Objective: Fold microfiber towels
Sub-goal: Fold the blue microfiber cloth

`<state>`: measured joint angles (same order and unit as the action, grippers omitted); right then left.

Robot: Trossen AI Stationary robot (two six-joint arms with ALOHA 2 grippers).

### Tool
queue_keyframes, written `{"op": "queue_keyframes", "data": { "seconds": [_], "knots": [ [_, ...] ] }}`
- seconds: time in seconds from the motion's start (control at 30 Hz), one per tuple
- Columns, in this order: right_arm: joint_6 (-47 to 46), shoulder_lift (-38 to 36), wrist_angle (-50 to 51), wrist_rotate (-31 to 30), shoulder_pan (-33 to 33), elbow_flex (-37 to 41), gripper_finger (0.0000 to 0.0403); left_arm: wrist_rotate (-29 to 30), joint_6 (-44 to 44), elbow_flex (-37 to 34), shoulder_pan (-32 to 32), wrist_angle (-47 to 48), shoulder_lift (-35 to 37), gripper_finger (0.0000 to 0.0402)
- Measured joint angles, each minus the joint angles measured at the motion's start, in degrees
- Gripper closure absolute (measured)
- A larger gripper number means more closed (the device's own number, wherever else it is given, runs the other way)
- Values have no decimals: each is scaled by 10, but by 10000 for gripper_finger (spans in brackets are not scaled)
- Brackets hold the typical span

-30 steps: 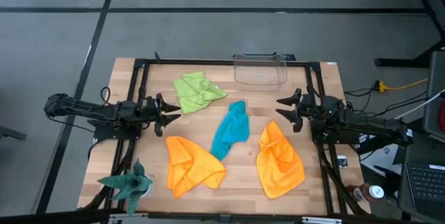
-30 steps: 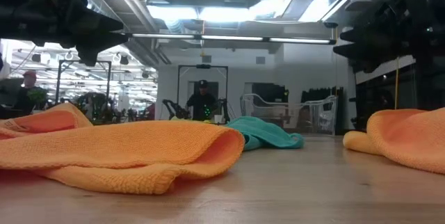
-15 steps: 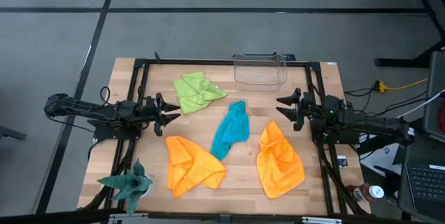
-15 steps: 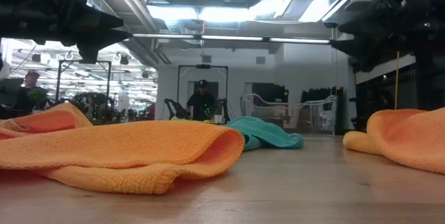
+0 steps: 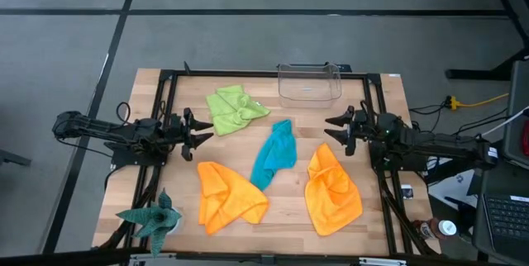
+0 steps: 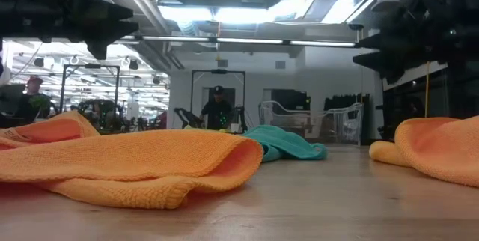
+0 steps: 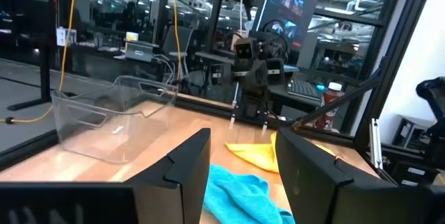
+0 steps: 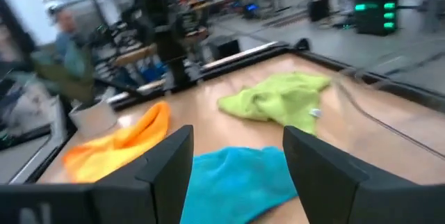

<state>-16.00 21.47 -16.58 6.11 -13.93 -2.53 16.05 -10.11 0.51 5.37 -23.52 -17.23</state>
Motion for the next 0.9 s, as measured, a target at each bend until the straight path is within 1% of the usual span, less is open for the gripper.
{"op": "queue_keyframes", "data": {
  "seconds": [0.1, 0.17, 0.27, 0.37, 0.5, 0.67, 0.8, 0.9],
  "knots": [
    [32, 39, 9, 57, 0, -46, 178, 19, -4, 0, 0, -2, 0, 244],
    [58, 72, 40, 69, 4, -86, 178, 41, -19, 0, 0, -3, -1, 244],
    [102, 138, 110, 54, 21, -148, 178, 47, -41, 11, 1, 0, -17, 244],
    [119, 218, 173, 19, 46, -203, 178, 47, -43, 46, 1, -2, -57, 244],
    [101, 332, 209, 6, 86, -257, 178, 28, -41, 121, 5, 37, -147, 244],
    [126, 468, 212, 5, 134, -315, 178, 28, 29, 224, 31, 113, -316, 244],
    [149, 566, 214, 4, 156, -363, 178, 28, 86, 287, 47, 118, -416, 244],
    [153, 636, 234, 4, 163, -395, 178, 22, 91, 319, 50, 120, -474, 244]
  ]
}}
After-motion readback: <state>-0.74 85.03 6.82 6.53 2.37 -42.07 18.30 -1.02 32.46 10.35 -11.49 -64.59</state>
